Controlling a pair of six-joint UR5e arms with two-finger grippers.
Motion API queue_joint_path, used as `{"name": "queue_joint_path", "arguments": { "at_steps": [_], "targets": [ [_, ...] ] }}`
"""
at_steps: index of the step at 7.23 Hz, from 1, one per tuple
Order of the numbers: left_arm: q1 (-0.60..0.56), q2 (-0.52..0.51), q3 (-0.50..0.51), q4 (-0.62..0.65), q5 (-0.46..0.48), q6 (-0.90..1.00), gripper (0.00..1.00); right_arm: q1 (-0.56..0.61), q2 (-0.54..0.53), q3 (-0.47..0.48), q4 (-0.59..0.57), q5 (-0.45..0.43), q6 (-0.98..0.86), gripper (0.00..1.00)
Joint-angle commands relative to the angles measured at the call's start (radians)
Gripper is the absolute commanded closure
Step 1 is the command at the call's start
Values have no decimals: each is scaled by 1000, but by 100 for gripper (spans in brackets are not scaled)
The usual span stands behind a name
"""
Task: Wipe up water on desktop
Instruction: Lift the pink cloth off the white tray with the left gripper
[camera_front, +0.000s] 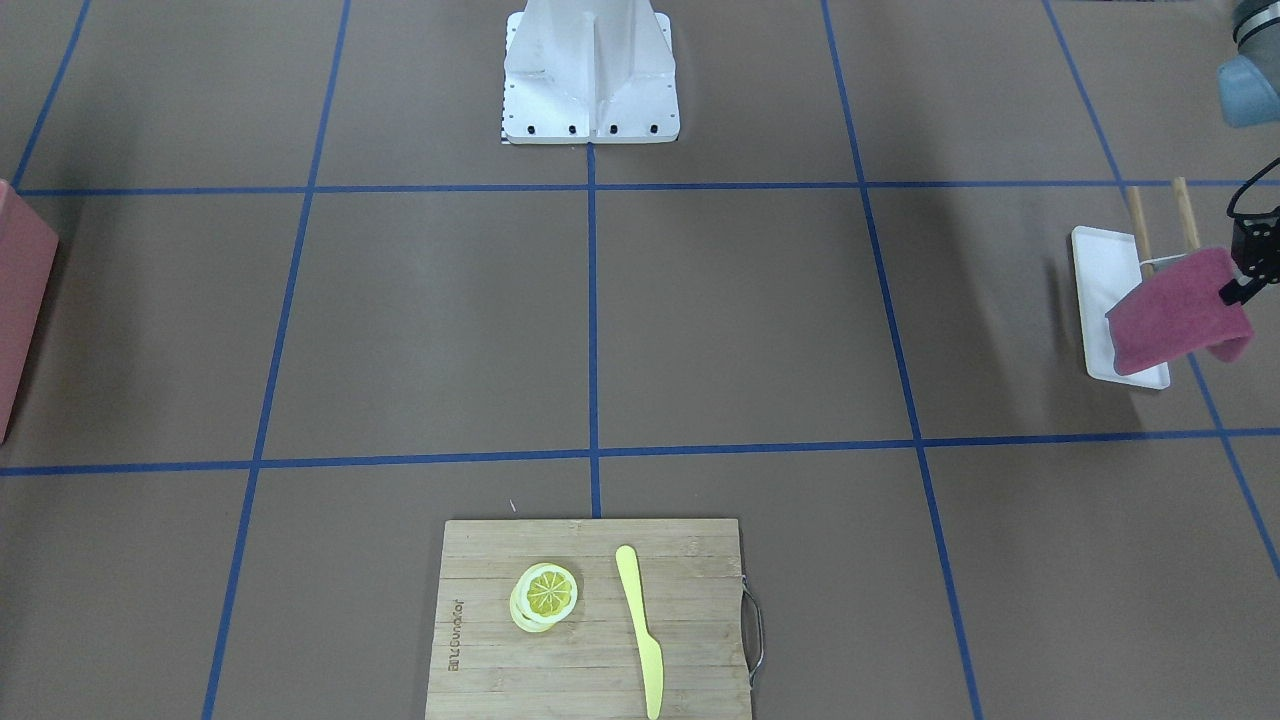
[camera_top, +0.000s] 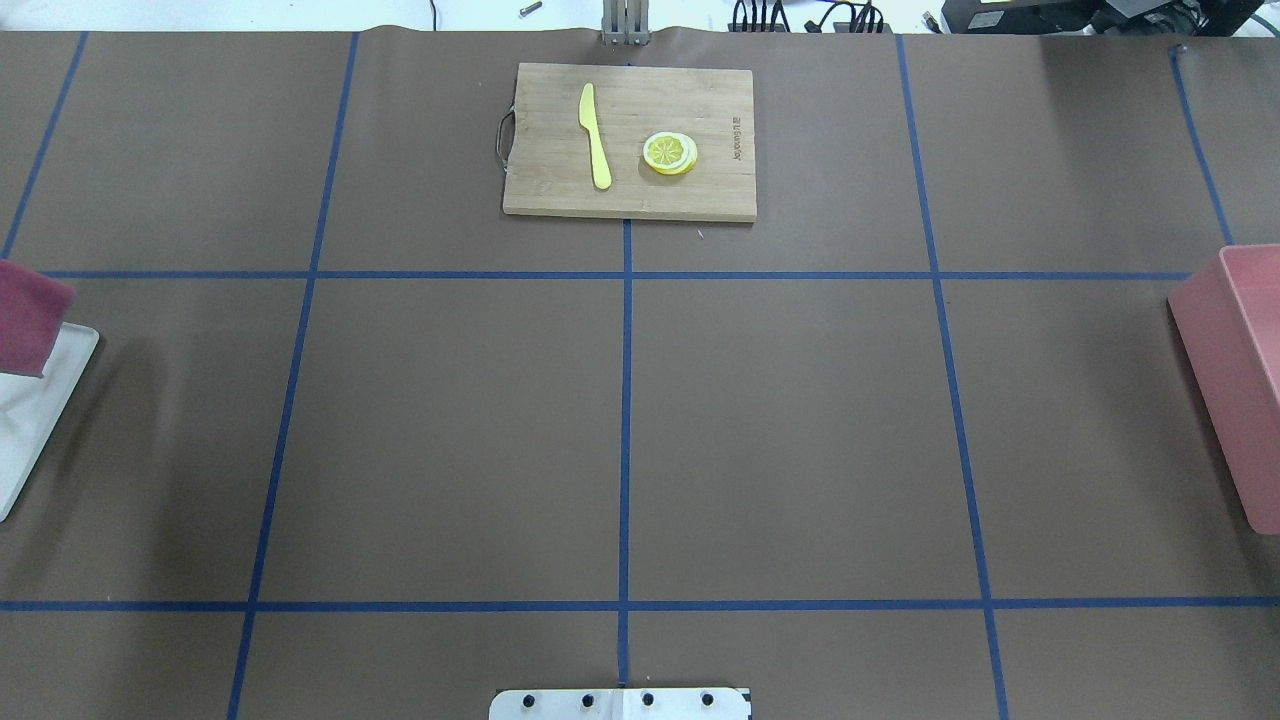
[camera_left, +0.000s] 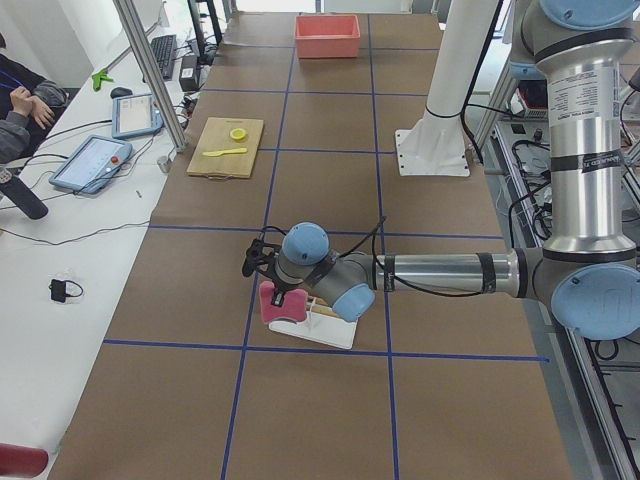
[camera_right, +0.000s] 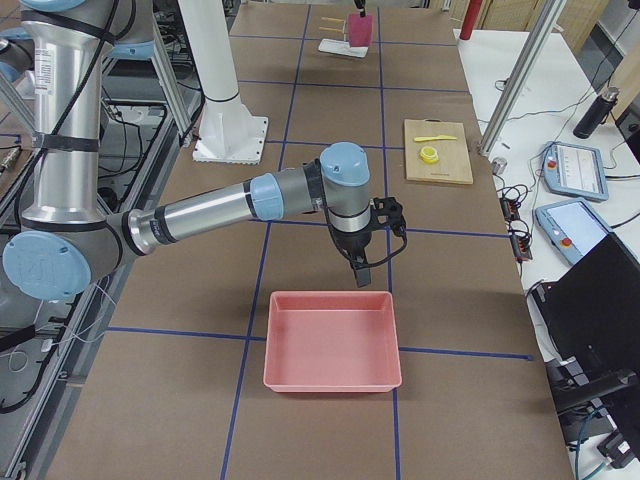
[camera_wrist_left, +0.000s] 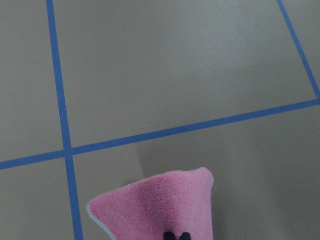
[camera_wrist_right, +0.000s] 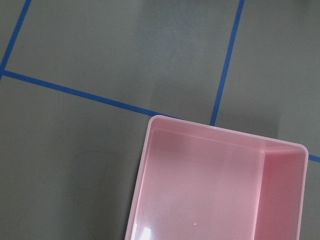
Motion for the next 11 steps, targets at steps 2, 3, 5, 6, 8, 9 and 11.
{"name": "queue_joint_path", "arguments": {
  "at_steps": [2,3,5,6,8,9,11],
  "targets": [
    [-14,-104,-30,-3,8,-266,100,-73,17,39,123,-1,3,0],
    [-8,-140,-44,-3,8,-374,100,-113,19,25,238,0,38,1],
    [26,-202,-76,-3,14,-576,100,-274,81,7,424,-12,231,1],
    [58,-238,-92,-3,19,-687,100,-325,121,4,458,-24,302,1],
    [177,-307,-119,-3,109,-857,100,-437,172,4,500,-126,428,1],
    [251,-362,-122,2,178,-963,100,-486,212,5,503,-167,459,1],
    [366,-504,-124,87,247,-1147,100,-637,325,8,505,-330,615,3]
  ]
}}
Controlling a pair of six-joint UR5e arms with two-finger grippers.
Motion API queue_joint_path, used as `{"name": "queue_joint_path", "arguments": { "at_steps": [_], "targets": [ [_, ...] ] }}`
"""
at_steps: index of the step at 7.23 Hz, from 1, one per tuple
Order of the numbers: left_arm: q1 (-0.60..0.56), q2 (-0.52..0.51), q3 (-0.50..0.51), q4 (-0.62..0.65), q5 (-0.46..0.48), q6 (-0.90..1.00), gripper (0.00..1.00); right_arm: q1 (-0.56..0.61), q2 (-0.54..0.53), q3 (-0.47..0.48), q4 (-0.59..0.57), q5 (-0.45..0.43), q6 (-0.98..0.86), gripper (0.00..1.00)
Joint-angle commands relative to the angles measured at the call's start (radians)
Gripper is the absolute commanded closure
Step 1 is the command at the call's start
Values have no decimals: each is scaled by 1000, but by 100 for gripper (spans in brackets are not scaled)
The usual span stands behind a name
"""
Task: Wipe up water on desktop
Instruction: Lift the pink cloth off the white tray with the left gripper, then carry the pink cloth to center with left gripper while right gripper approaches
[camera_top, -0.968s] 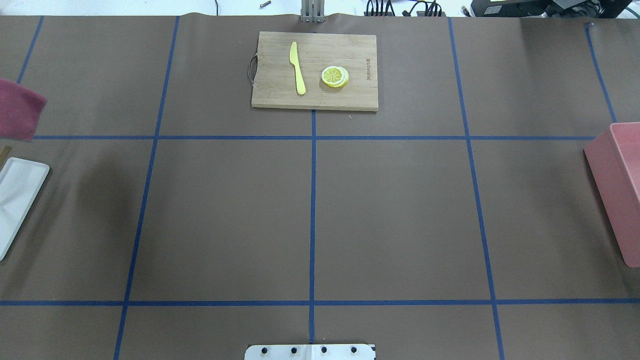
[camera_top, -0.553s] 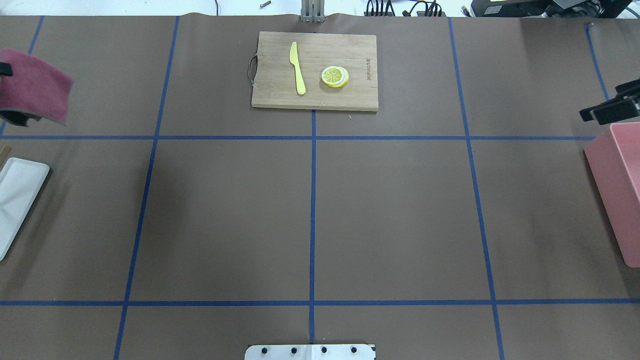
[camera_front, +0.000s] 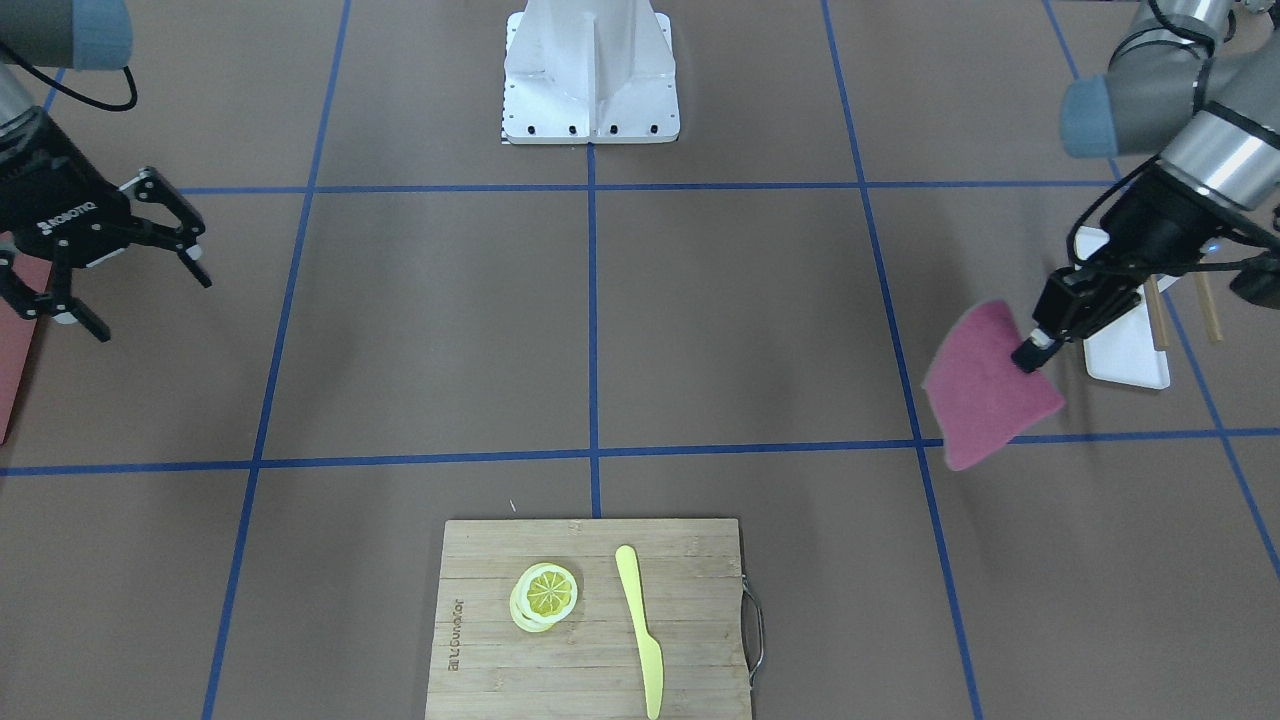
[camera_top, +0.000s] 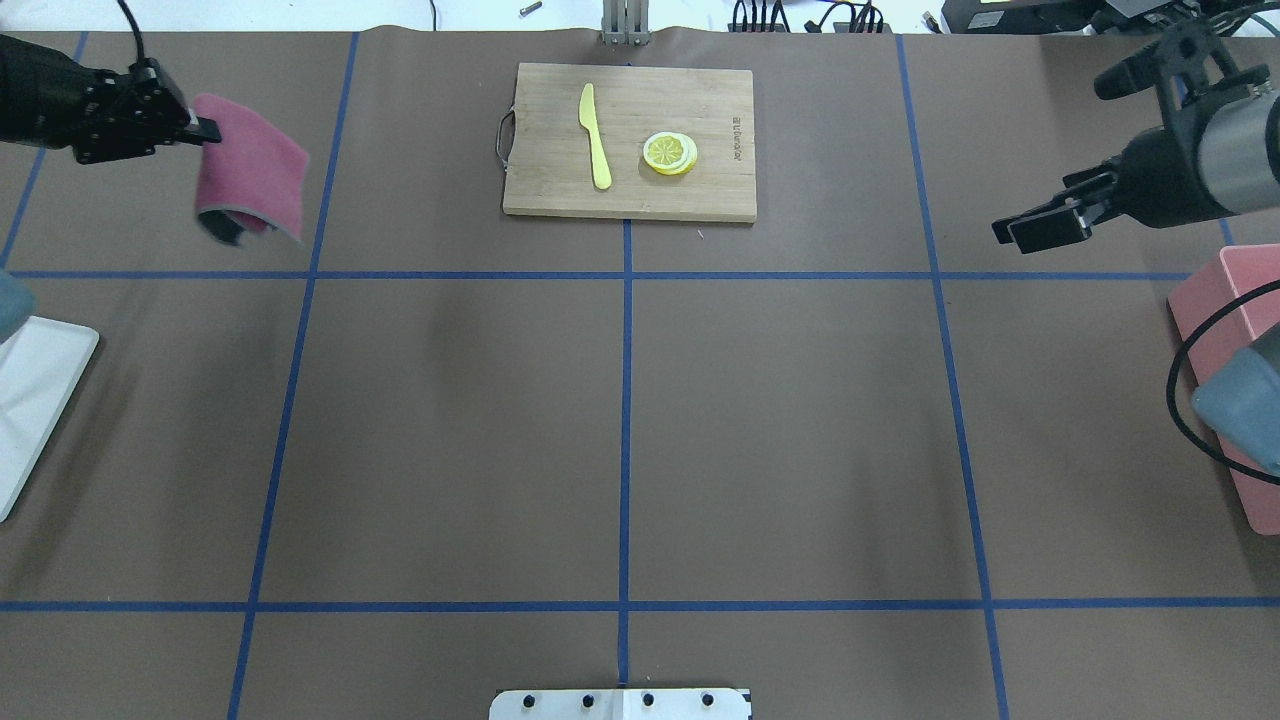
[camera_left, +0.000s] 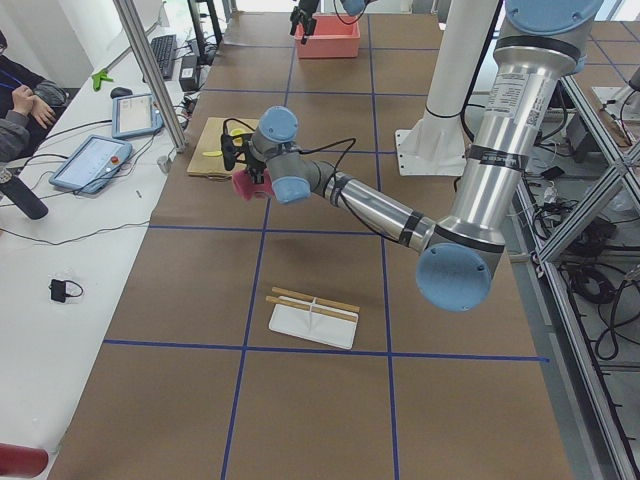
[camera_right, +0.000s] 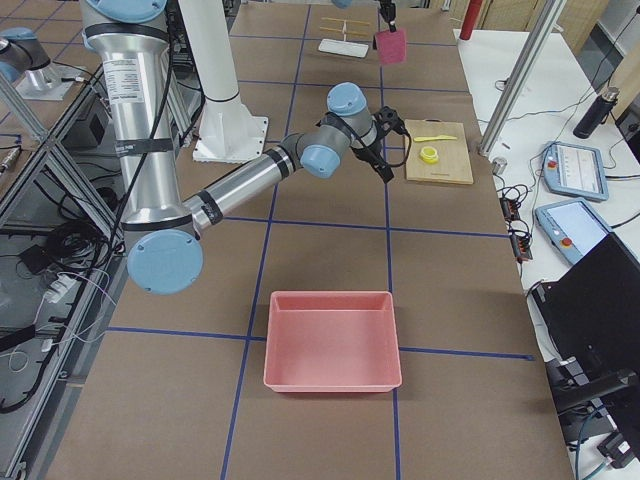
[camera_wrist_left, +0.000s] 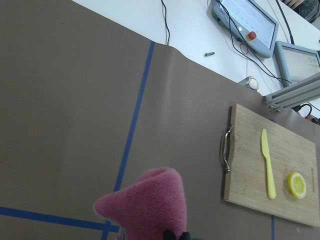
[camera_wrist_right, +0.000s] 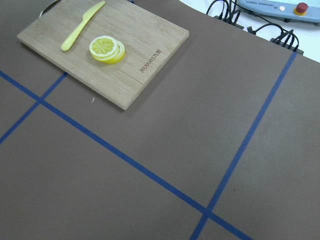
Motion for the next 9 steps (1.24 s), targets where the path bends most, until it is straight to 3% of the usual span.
{"name": "queue_joint_path", "arguments": {
  "at_steps": [1,3,5,6,9],
  "targets": [
    [130,-142,-9,99,119,-170,100,-186,114,-1,2,-212,101,3],
    [213,-224,-46,236,199,-221,100,-393,173,-1,7,-509,99,3],
    [261,-285,-58,279,221,-311,100,-525,222,-7,5,-684,101,3],
    [299,-316,-52,279,248,-357,100,-575,234,-8,7,-761,103,3],
    [342,-368,-66,280,255,-447,100,-630,242,-11,7,-841,109,3]
  ]
}}
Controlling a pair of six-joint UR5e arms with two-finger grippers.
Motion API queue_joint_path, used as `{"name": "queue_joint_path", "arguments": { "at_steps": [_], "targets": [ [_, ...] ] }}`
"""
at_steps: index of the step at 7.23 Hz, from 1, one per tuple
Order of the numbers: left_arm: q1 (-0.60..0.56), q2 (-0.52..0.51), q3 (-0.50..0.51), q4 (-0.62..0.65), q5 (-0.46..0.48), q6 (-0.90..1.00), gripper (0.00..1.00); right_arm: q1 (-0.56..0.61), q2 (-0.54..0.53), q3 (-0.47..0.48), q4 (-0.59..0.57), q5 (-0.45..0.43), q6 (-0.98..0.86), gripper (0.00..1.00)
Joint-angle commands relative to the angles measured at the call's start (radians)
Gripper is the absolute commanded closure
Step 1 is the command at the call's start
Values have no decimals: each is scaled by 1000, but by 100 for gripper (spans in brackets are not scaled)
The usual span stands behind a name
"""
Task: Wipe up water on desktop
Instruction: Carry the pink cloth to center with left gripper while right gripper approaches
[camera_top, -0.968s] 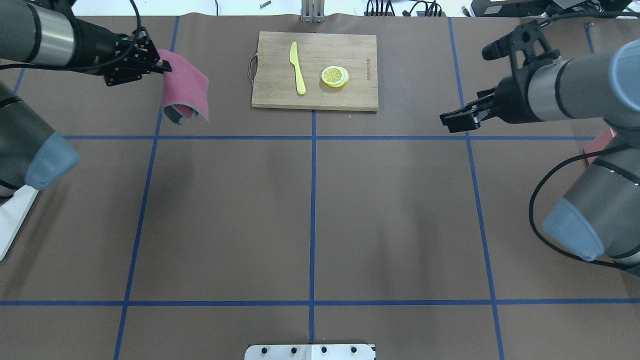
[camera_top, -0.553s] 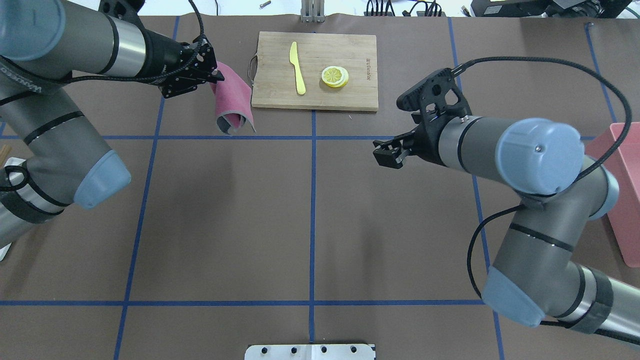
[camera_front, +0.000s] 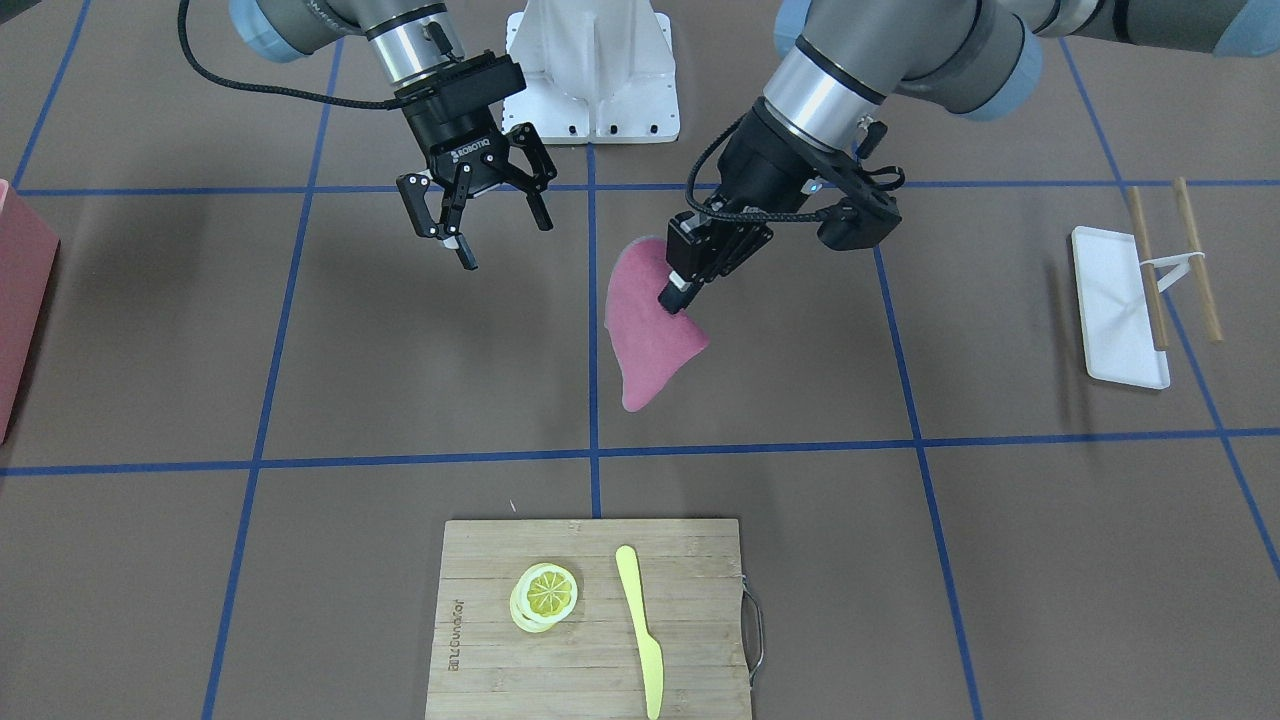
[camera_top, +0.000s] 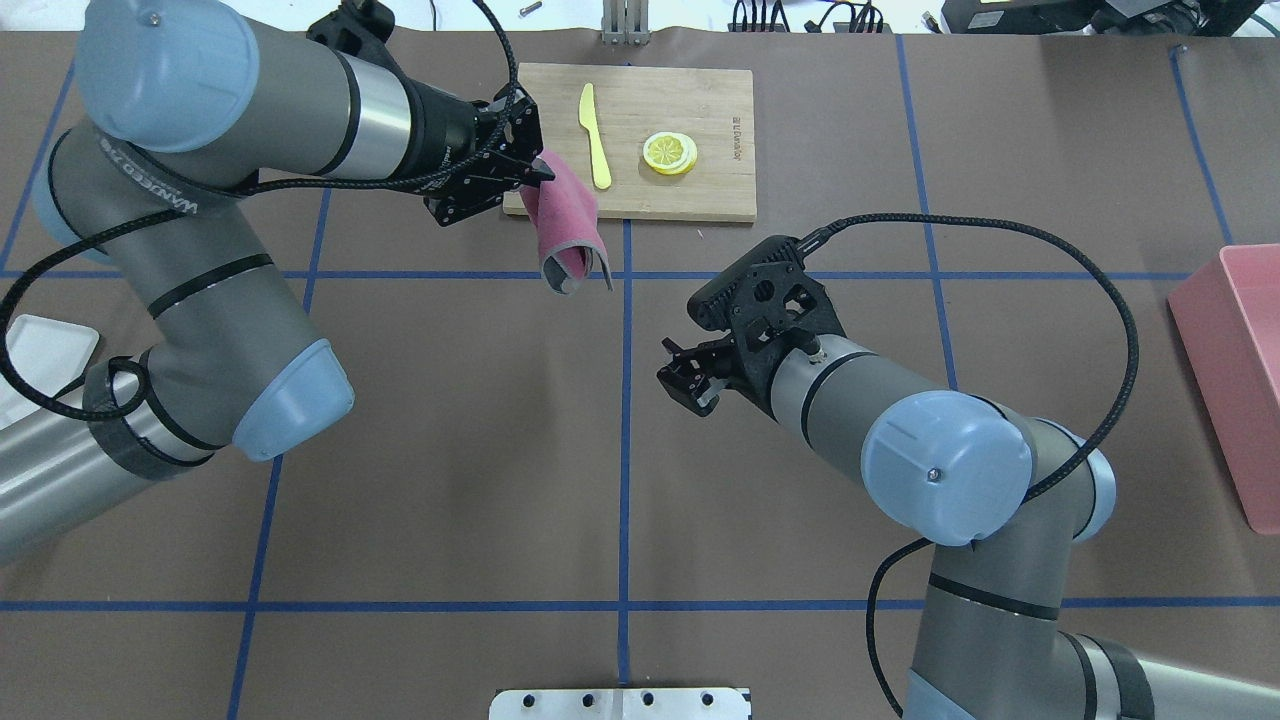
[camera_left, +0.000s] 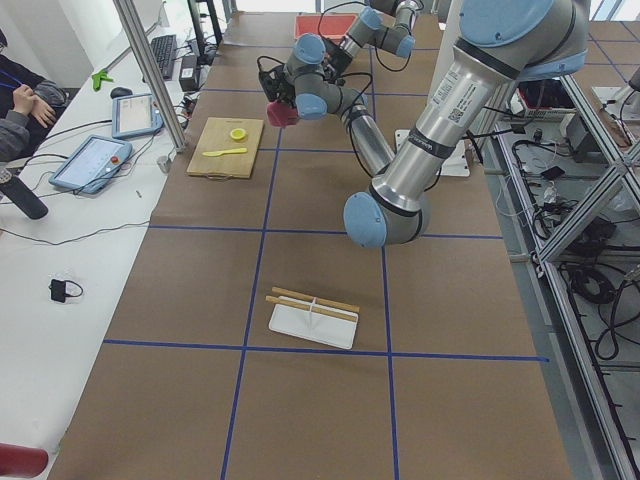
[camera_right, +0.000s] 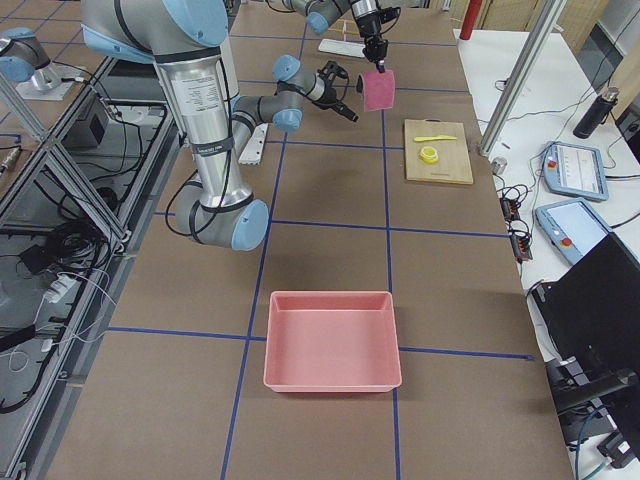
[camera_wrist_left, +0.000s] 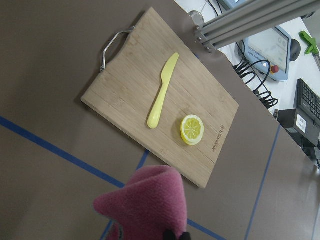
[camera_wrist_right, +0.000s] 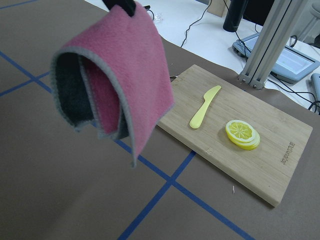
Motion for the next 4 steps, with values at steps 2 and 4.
{"name": "queue_joint_path", "arguments": {
  "at_steps": [2,4],
  "targets": [
    [61,-17,-37,0,-2,-55,100,-24,1,-10,0,-50,1,5],
    [95,-31,-51,-1,4,-116,100,-24,1,-10,2,-50,1,5]
  ]
}}
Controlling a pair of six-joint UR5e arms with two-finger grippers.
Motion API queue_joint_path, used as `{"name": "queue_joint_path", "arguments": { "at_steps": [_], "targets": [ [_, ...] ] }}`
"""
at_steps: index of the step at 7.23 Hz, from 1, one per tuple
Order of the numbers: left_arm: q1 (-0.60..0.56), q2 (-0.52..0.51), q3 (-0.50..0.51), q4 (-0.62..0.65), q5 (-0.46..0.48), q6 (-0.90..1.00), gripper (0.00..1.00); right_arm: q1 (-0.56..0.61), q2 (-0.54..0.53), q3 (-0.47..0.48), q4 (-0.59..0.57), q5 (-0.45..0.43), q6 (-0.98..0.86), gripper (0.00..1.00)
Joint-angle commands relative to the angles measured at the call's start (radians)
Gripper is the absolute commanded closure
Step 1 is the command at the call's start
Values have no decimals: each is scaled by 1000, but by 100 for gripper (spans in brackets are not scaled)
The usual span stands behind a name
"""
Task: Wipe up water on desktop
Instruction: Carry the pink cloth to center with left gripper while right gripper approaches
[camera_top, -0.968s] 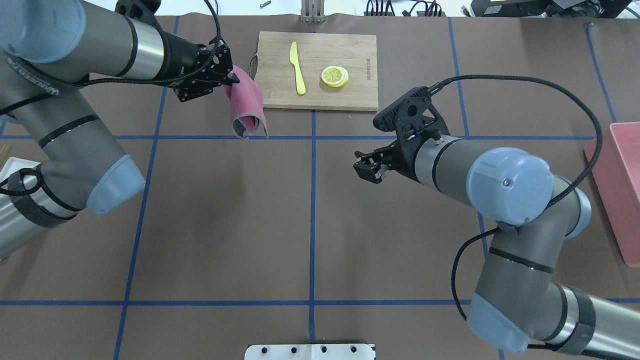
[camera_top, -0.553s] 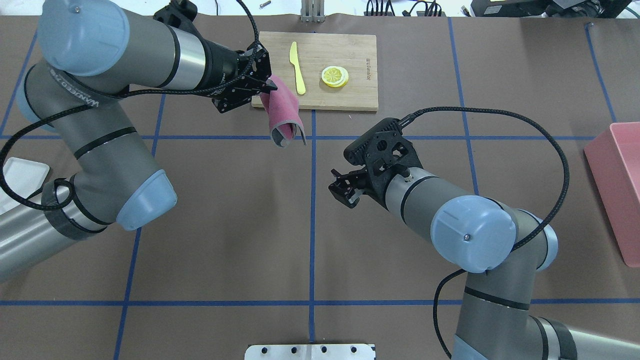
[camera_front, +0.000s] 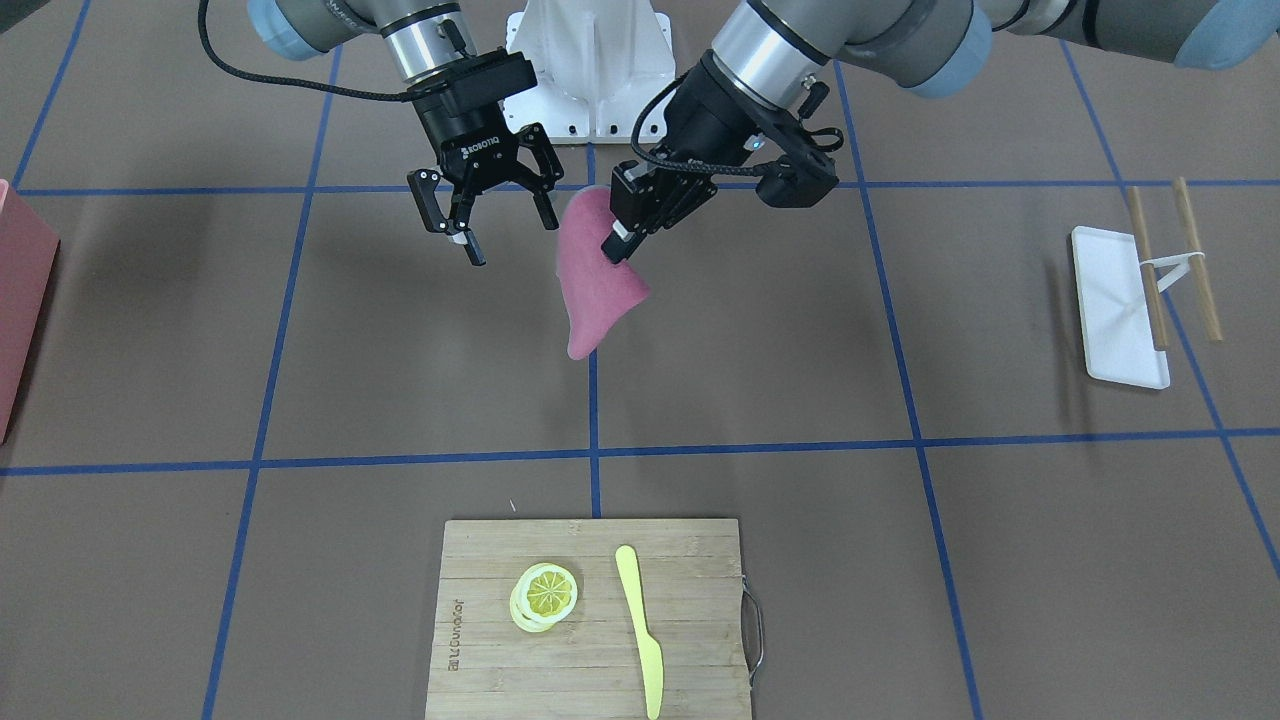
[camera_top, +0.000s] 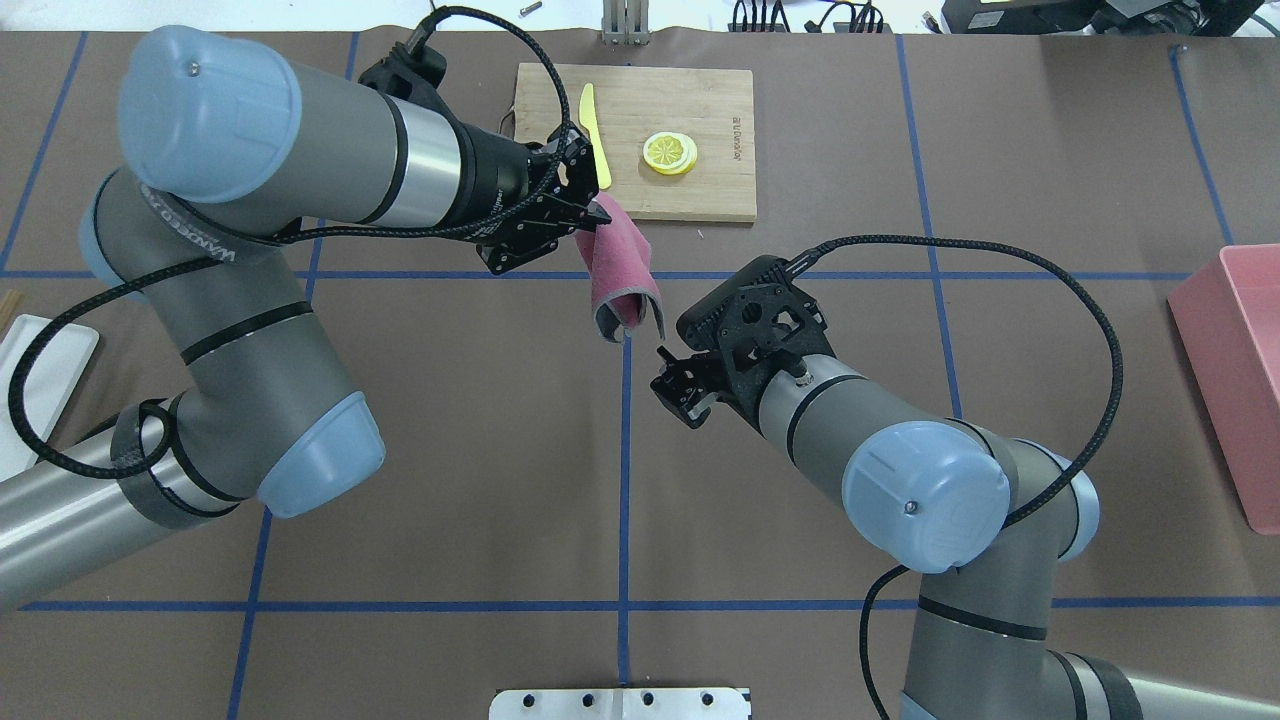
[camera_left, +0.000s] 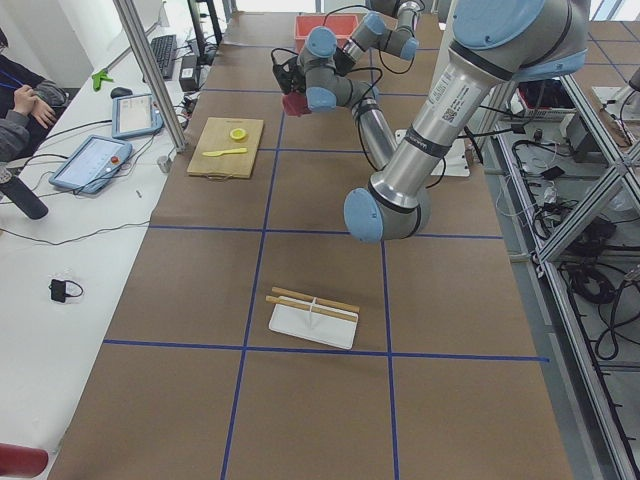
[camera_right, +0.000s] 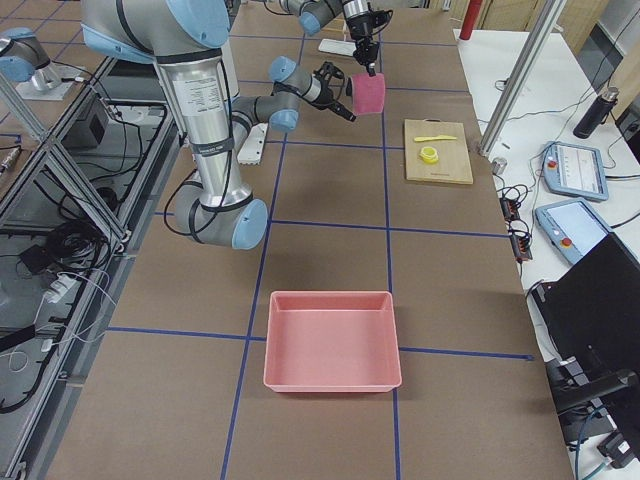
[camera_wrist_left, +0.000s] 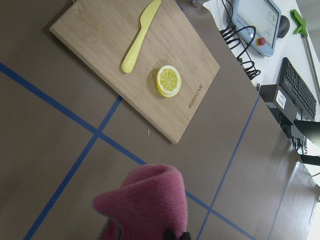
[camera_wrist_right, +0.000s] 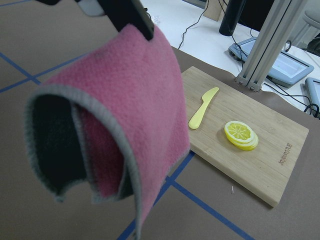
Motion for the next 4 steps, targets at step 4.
{"name": "queue_joint_path", "arguments": {
  "at_steps": [4],
  "targets": [
    [39,-45,-9,-1,5,-82,100,-13,21,-8,1,-12,2,10]
  ]
}}
